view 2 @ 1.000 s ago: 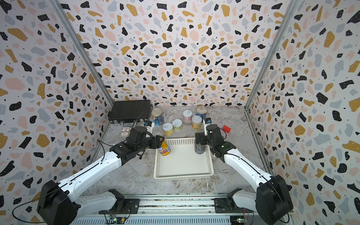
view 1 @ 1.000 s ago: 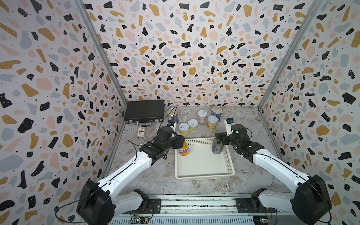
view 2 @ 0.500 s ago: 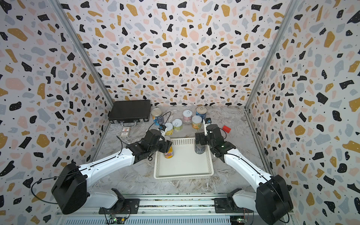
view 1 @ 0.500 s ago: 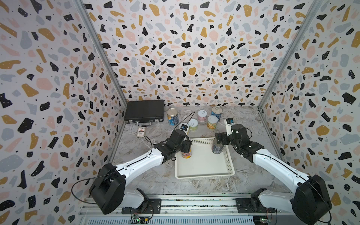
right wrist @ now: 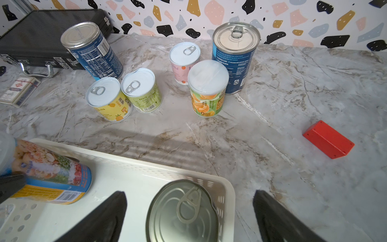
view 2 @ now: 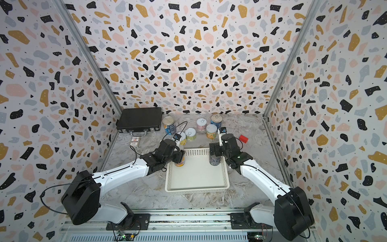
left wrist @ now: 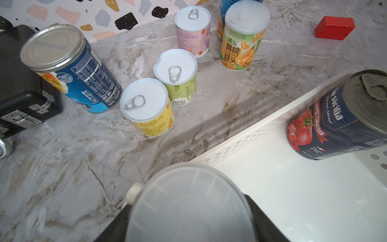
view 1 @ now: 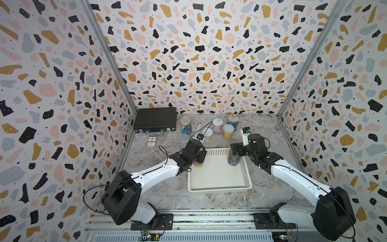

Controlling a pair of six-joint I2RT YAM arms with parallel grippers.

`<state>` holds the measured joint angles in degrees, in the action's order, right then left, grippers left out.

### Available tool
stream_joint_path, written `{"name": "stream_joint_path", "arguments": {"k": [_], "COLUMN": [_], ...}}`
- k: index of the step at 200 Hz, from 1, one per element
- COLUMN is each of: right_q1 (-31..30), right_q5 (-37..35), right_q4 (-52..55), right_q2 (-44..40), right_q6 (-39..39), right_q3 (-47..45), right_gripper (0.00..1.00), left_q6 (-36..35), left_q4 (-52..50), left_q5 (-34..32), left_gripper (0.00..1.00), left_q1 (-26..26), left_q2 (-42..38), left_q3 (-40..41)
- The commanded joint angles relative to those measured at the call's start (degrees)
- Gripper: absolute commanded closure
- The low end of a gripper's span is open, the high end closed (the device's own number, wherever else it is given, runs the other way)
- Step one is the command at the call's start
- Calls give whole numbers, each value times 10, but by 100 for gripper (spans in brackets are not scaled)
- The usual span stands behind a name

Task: Put the canned food in the basket
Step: Place the canned food in the basket.

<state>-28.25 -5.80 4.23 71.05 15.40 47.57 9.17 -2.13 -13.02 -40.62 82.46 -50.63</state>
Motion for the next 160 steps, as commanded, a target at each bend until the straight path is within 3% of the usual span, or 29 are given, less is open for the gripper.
{"name": "stream_joint_path", "arguments": {"k": [1, 77, 102, 144, 160], "right_q1": [-1, -1, 0, 0, 0], "right_q5": [1, -1, 0, -2, -2], "right_q4": [-8, -6, -6, -4, -4], "right_q2": [4, 3, 0, 1, 1], "right_q6": [3, 3, 3, 3, 3], "right_q3": [6, 6, 6, 6, 6], "right_gripper": [0, 0, 0, 0, 0], "left_q6": [-16, -11, -6, 13, 18], "left_q4": [105, 120, 127, 131, 130], "left_q5": [-24, -89, -103, -76, -78], "left_gripper": [65, 62, 56, 19, 9], "left_q1": [-2, 3, 8, 18, 18], "left_q2": [-8, -3, -8, -1, -2], "left_q3": [-8, 11, 22, 27, 27]}}
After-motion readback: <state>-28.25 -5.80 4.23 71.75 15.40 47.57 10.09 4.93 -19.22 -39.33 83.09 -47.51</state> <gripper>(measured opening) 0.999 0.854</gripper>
